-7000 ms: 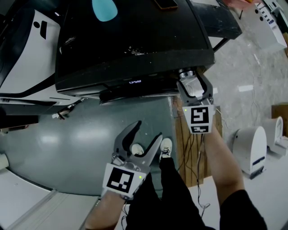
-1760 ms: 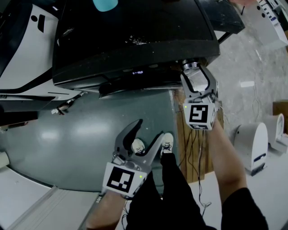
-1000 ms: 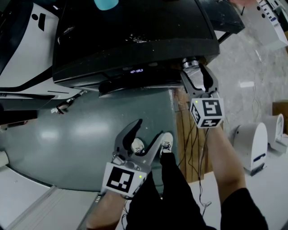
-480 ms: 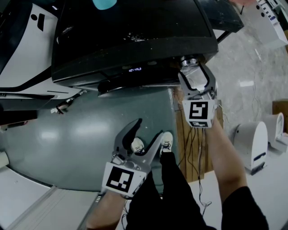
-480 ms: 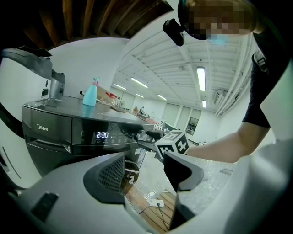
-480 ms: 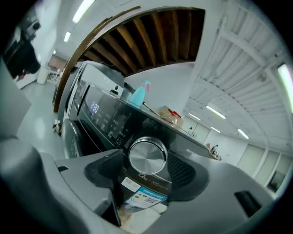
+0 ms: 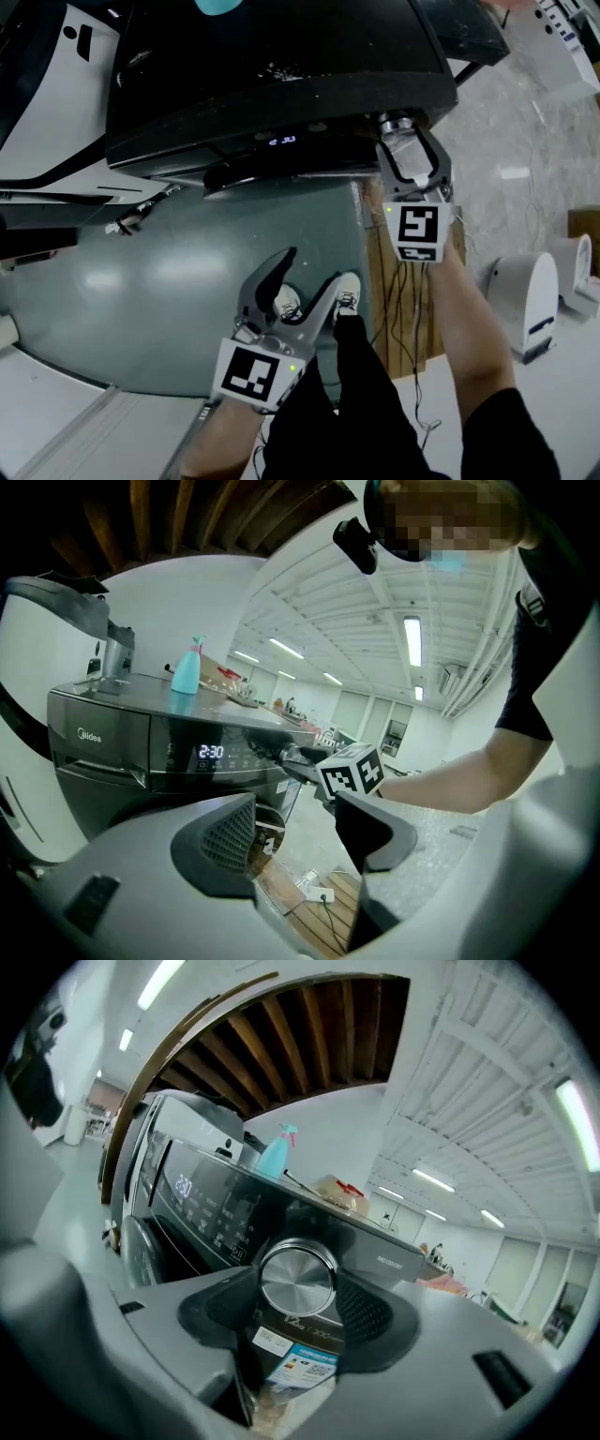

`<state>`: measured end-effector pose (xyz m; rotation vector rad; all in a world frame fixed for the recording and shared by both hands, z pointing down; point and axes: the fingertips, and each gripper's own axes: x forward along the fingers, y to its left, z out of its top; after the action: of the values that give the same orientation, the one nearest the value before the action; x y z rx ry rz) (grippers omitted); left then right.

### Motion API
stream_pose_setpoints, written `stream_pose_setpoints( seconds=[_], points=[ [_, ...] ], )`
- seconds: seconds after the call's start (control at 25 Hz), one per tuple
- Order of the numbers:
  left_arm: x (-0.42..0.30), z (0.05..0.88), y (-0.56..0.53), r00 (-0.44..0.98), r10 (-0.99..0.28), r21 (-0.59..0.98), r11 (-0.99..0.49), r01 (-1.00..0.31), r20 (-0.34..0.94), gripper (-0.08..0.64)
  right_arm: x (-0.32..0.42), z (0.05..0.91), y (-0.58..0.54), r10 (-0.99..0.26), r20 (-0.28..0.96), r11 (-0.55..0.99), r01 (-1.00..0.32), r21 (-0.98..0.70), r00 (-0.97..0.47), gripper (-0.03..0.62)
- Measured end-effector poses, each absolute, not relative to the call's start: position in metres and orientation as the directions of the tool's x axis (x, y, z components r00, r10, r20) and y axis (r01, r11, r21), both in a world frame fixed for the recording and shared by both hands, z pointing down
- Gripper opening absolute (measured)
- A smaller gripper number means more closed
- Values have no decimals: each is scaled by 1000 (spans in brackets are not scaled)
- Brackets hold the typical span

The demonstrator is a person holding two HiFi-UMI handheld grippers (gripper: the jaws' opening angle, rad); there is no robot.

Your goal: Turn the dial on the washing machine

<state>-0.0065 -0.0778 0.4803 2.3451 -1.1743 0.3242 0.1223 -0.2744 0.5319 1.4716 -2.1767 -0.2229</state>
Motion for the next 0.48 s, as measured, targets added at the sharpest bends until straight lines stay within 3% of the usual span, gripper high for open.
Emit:
stream_pose_setpoints(
  seconds=[0.2, 0.48],
  points=[
    [-9, 479, -78, 600, -684, 321, -507, -800, 414, 247, 129, 533, -277, -887, 294, 391, -917, 72, -355, 259],
    [-13, 477, -75, 600, -686, 317, -510, -800, 411, 247, 129, 533, -273, -892, 291, 378, -924, 64, -345, 282]
  ],
)
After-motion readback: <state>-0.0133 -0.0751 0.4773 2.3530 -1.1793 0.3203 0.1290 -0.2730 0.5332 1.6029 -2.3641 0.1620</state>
